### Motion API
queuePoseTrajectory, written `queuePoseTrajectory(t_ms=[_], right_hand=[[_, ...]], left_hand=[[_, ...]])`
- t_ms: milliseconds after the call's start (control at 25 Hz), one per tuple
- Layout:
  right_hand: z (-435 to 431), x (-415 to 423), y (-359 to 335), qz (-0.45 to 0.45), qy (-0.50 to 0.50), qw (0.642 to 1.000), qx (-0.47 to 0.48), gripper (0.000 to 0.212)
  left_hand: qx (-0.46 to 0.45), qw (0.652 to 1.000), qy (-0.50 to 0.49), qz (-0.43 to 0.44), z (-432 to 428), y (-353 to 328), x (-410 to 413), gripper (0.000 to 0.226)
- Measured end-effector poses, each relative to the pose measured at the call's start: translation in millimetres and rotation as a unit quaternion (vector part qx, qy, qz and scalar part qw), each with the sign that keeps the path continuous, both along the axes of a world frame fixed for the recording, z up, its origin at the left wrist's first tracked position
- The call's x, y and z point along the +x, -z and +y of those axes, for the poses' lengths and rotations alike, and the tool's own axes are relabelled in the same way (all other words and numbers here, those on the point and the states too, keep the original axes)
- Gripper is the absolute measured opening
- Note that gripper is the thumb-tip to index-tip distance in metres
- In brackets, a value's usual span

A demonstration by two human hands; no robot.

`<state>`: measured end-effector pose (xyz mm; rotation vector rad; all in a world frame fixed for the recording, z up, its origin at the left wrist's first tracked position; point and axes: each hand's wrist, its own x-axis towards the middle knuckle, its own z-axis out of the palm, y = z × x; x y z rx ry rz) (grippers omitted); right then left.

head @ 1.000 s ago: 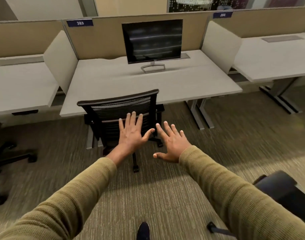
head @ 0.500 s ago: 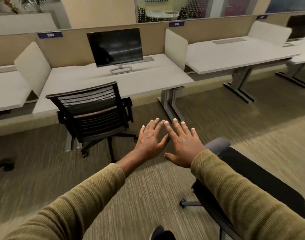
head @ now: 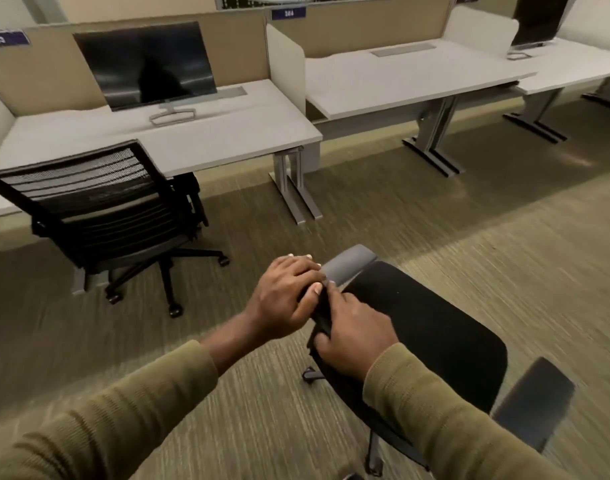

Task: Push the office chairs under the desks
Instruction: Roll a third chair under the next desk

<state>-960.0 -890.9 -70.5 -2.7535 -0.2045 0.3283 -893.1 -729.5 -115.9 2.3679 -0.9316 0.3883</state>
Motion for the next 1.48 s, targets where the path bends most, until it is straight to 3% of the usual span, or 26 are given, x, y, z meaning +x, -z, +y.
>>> queuePoseTrajectory(t_ms=[120,240,560,960,1200,1480], right_hand=[[-23.7,-6.5,-1.0,0.004,-0.051,0.998,0.019,0.065],[-40.6,-13.0,-1.1,0.004,-0.103,0.994,0.031,0.066],[-96.1,-36.6,2.4,0.027,-0.231,0.971,0.055,0.073],[-230.6,-82.3,0.6,0.022,-0.404,0.913,0.056,0.067],[-287.1,-58.2,-1.6,0.031,-0.426,0.901,0.080,0.069],[-308.0,22.6,4.7,0.063,-0.409,0.905,0.098,0.063]], left_hand=[[0.102,0.993,0.037,-0.056,-11.1,-6.1,-2.0,0.044],[0.146,0.988,0.048,-0.031,-26.1,-14.0,-16.0,0.047],[0.125,0.991,-0.055,0.006,-69.7,-11.9,-85.3,0.053],[0.054,0.966,-0.249,-0.053,-206.3,1.0,-201.6,0.050],[0.049,0.949,-0.307,-0.054,-251.1,-1.8,-196.2,0.043],[0.043,0.942,-0.328,-0.053,-267.7,0.3,-120.4,0.042]])
